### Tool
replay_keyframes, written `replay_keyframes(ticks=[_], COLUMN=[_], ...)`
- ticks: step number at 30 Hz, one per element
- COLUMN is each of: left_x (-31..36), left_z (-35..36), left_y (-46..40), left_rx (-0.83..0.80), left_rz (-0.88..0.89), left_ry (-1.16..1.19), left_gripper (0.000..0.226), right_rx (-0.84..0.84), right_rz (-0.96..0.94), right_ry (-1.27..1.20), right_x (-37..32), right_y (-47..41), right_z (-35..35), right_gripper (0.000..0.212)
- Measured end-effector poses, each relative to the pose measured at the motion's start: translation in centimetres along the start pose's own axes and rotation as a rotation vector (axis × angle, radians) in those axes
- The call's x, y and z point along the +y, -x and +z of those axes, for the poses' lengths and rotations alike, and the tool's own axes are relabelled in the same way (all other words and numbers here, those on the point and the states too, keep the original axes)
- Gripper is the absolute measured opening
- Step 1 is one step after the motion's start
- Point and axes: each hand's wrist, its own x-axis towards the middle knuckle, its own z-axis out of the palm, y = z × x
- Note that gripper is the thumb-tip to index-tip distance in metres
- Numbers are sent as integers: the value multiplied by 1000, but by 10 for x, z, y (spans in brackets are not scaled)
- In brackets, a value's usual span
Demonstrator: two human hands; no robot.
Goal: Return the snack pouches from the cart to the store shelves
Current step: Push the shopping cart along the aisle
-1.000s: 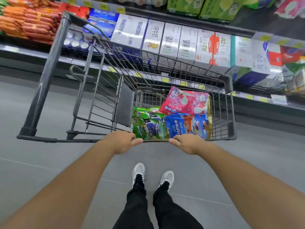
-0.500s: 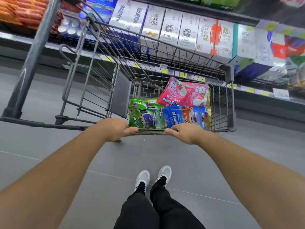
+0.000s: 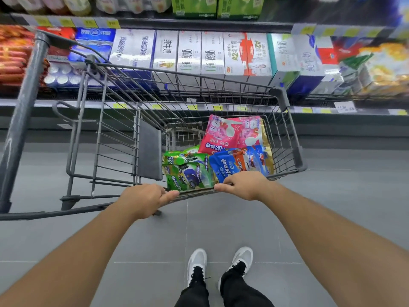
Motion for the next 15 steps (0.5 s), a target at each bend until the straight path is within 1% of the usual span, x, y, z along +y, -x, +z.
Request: replay_keyframes(ticks=[6,11,15], left_x=[64,125,175], left_z=[5,5,-1], left_y=[-13,-31,-50], left_rx=[4,38,43], left_rz=[1,5,-10], left_ry=[-35,-16,-18], left_gripper=[99,103,91], right_rx=[26,39,56], right_rz=[3,0,-4], right_ry=[14,23,6], right_x=[57,117,169], right_y=[30,55,70], right_z=[2,-2,-10], right_gripper=[100,102,108])
